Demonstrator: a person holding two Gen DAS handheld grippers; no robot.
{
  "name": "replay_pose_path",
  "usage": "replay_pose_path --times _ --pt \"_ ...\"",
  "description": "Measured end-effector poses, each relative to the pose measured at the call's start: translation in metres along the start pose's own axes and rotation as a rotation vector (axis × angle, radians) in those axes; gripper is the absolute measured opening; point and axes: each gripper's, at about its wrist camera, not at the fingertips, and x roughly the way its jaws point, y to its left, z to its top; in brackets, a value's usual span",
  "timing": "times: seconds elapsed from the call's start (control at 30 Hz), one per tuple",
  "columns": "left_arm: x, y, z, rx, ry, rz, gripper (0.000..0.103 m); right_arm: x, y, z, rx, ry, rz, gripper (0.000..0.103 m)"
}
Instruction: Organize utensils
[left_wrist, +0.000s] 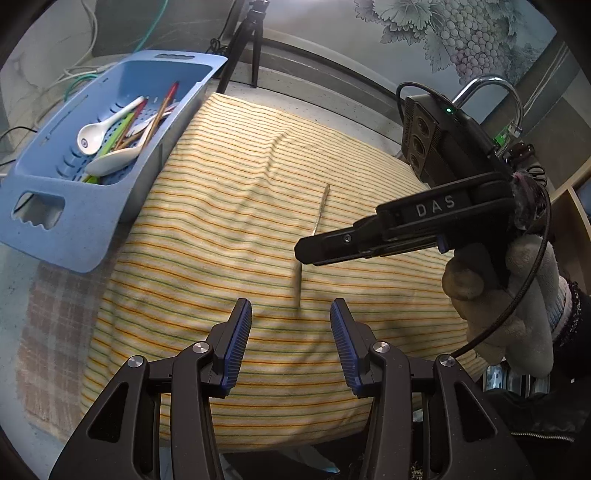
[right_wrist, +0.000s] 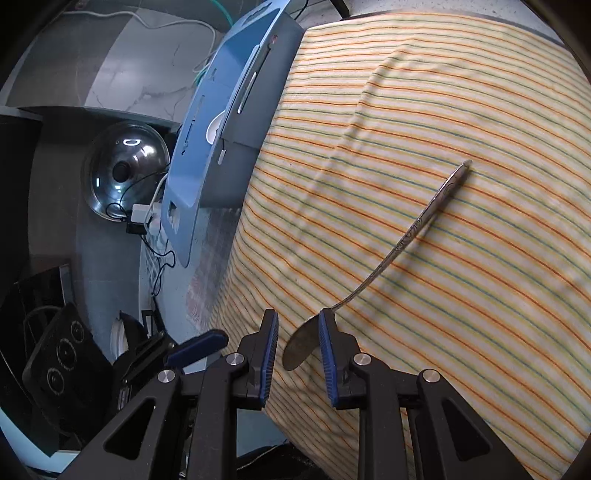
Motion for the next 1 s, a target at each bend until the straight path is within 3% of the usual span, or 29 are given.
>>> replay_pose_path --times 0.2,0.43,0.8,0.93,1.0 --pt "0.004 0.002 0.004 0.076 0.013 0.047 0.043 -0.013 -0.008 0.004 0.030 -0.054 -0.033 0.022" --pt "0.025 -0.005 0.013 0.244 0.058 0.079 0.043 -0.025 -0.034 0.009 0.150 -0.146 -0.092 0.021" --pt "0.052 -0.012 0.011 0.399 0.096 0.069 0.043 -0.004 -0.037 0.017 0.259 -0.176 -0.054 0.022" --pt "0.059 -0.011 0.006 0.409 0.094 0.072 0.029 0.002 -0.030 0.021 0.265 -0.192 -0.085 0.021" --pt "0.058 -0.008 0.005 0.393 0.079 0.046 0.029 0.004 -0.028 0.022 0.271 -0.201 -0.100 0.021"
